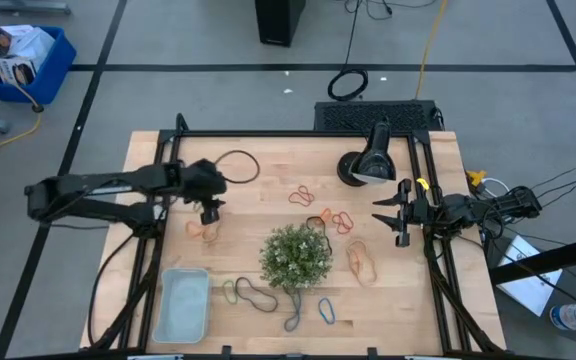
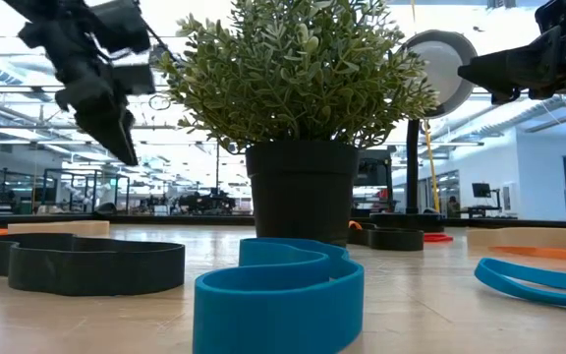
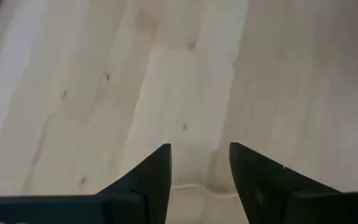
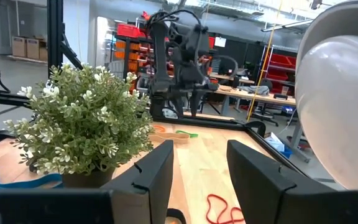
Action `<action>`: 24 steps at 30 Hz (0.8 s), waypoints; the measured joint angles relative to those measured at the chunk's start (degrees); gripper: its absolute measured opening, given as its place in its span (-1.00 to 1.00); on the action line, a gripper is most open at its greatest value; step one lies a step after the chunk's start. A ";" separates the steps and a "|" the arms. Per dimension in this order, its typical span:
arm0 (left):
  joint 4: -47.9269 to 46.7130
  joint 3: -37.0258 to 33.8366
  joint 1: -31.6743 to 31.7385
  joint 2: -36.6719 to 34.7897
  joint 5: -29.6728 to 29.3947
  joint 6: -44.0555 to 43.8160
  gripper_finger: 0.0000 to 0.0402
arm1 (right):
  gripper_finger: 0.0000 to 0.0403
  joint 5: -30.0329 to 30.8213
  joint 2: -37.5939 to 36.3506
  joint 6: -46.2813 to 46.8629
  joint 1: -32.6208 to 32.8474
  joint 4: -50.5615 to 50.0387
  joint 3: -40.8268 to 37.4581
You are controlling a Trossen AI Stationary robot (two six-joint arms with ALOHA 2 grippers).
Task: Pick and place rubber bands into bin
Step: Put the left light brown rubber band into the blue bin
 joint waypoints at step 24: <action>-7.06 1.63 0.94 19.89 -9.64 4.14 -0.22 | -0.28 -0.02 0.02 0.00 -0.02 -0.04 -0.01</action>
